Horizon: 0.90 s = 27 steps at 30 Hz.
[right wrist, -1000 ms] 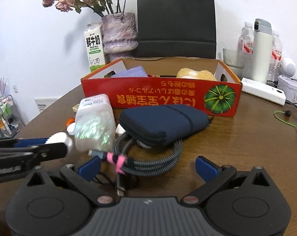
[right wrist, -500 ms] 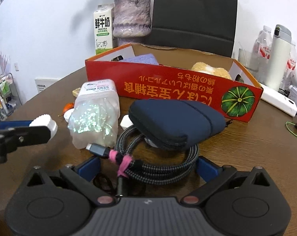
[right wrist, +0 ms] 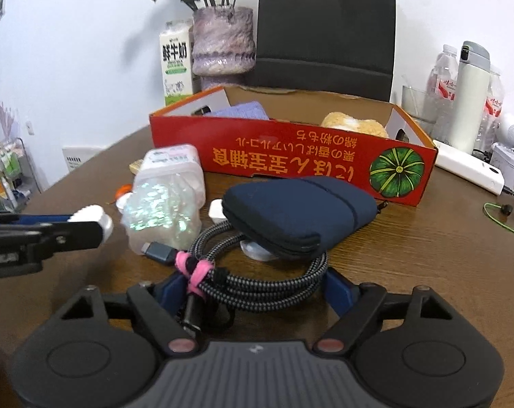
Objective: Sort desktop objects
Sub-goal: 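Grasp the white bottle cap with the left tool while the right tool grasps the cable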
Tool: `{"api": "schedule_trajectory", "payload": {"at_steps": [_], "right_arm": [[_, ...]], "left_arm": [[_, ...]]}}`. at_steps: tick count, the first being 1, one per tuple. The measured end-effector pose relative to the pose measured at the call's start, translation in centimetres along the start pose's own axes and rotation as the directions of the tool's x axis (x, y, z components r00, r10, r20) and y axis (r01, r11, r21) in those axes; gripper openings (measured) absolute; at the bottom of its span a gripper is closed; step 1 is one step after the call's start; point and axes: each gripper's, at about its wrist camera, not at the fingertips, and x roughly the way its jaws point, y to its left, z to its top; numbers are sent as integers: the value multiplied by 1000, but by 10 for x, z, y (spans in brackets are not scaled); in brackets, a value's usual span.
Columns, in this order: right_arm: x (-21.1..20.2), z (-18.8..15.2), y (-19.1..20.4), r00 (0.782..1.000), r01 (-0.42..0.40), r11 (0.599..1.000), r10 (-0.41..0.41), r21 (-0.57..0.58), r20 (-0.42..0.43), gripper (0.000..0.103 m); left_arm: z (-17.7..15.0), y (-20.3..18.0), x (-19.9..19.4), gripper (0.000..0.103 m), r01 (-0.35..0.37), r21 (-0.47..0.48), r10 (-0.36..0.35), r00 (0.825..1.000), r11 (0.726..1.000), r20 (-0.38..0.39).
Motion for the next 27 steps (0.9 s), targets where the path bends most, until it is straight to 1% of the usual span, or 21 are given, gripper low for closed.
{"api": "schedule_trajectory", "payload": {"at_steps": [5,8,14,17,20,22,24,27], "right_arm": [[-24,-7,-2,998,-26,1000,26,9,49,78],[-38,-12,-1,996,-44,999,44,2,82,77],[-56,-24,0,993,-46,999,47,-11,104,76],[-64,-29,-5,993,-32,999,33,-3,113,76],[-68,-33,-13,996,-18,1000,18,-1,88,77],[-66,-36,-18,999,-18,1000,18,-3,50,79],[-62,-40,-21,1000,-1,1000,1,-19,-1,79],[-58,-43,-18,999,12,998,-14,-65,-41,87]], "left_arm": [[-1,-4,-6,39,1,1,-1,1000,1000,31],[-4,-8,-9,39,-2,11,2,999,1000,35],[-14,-15,-15,39,-5,26,4,1000,1000,30],[-17,-17,-16,39,-6,30,5,1000,1000,25],[-20,-17,-17,39,-10,28,9,1000,1000,20],[-21,-16,-16,39,-12,28,11,1000,1000,17],[-21,-16,-16,39,-13,27,13,1000,1000,15],[-22,-16,-16,39,-14,29,14,1000,999,14]]}}
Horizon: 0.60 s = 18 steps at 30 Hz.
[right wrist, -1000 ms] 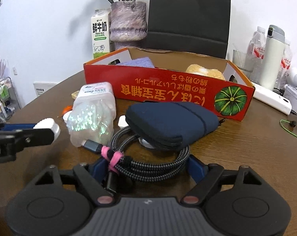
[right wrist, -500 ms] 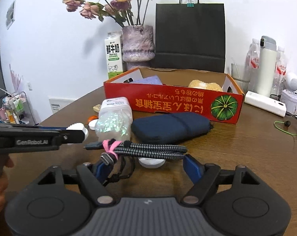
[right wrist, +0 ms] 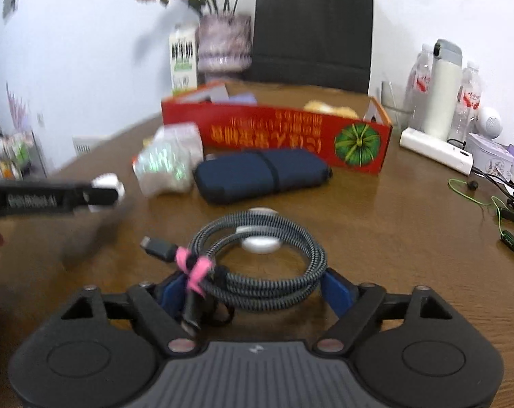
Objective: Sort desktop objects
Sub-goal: 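Grasp the white bottle cap with the left tool while the right tool grasps the cable, then lift the cap and cable and carry both toward the box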
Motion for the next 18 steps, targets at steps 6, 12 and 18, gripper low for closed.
{"api": "schedule_trajectory", "payload": {"at_steps": [6,12,18], "right_arm": [[-5,3,11,999,-30,996,32,-80,21,99],[-14,15,-14,994,-93,991,87,93,72,103],[21,34,-11,1000,-20,988,23,151,-17,103]], "left_arm": [[-1,2,1,40,1,-9,-1,1000,1000,-4],[-1,2,2,40,9,-12,-9,1000,1000,-9],[-1,0,3,40,10,-5,-10,1000,1000,-8]]}}
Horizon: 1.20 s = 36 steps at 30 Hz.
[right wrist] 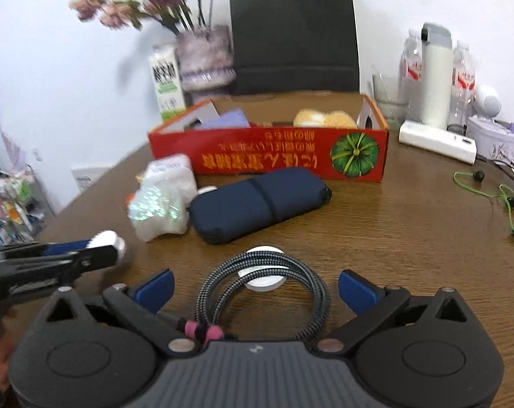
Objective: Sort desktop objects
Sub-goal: 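Lift the cap and cable and carry both toward the box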
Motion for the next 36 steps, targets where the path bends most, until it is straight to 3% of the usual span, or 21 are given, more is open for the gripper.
{"api": "schedule_trajectory", "payload": {"at_steps": [3,6,14,19,28,36], "right_arm": [[12,-7,12,998,41,997,-44,-66,-45,103],[10,-13,17,999,44,993,-47,-112,-22,87],[-5,-11,6,999,39,997,-38,-62,32,86],[-17,-6,0,997,-10,999,13,-31,72,86],[1,-14,15,994,-107,989,106,-106,-20,86],[2,-14,12,996,-88,992,87,-92,-6,86]], "left_arm": [[0,0,1,40,0,0,0,1000,1000,-2],[0,0,1,40,1,4,-1,1000,1000,-6],[0,1,1,40,2,2,-2,1000,1000,0],[0,0,1,40,7,1,-7,1000,1000,6],[1,-13,0,40,79,47,-80,997,996,8],[-1,-15,4,40,76,60,-76,997,995,-5]]}}
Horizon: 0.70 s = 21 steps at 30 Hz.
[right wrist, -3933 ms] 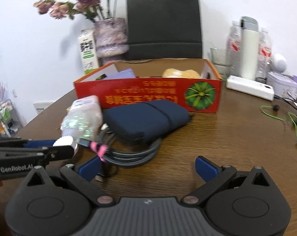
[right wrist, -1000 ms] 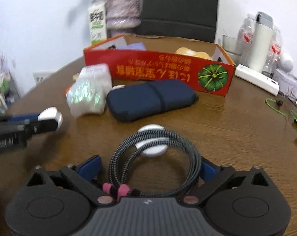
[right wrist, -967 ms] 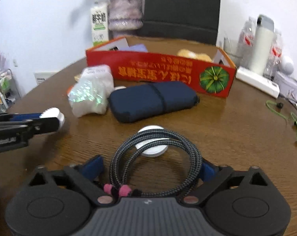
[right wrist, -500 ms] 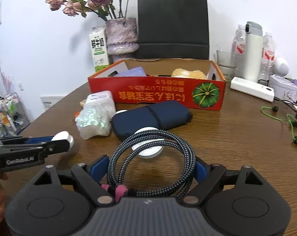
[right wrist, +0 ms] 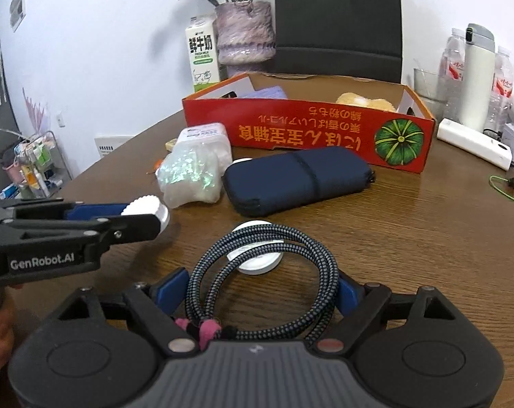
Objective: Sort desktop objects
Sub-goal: 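Lift the cap and cable and carry both toward the box, then lower the cap and cable into the box and open both tools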
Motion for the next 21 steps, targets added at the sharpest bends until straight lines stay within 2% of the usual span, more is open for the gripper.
{"api": "schedule_trajectory", "payload": {"at_steps": [3,6,10,13,16,21], "right_arm": [[-12,12,-8,999,1,1000,-2,1,44,86],[-25,41,-19,992,39,999,-40,7,119,86],[-33,89,-32,966,67,995,-81,67,247,86],[-24,116,-42,942,73,990,-108,120,316,86],[-6,135,-56,933,73,985,-122,154,338,86],[39,163,-82,944,74,980,-128,183,306,86]], "left_arm": [[12,0,-8,40,8,-4,-8,999,1000,31],[47,-3,-16,40,10,1,-11,994,1000,104],[100,-16,-10,40,-2,9,0,976,1000,218],[127,-21,8,40,-7,-33,15,963,999,270],[140,-16,34,40,7,-95,20,960,995,279],[161,-1,88,40,-17,-121,43,974,993,222]]}}
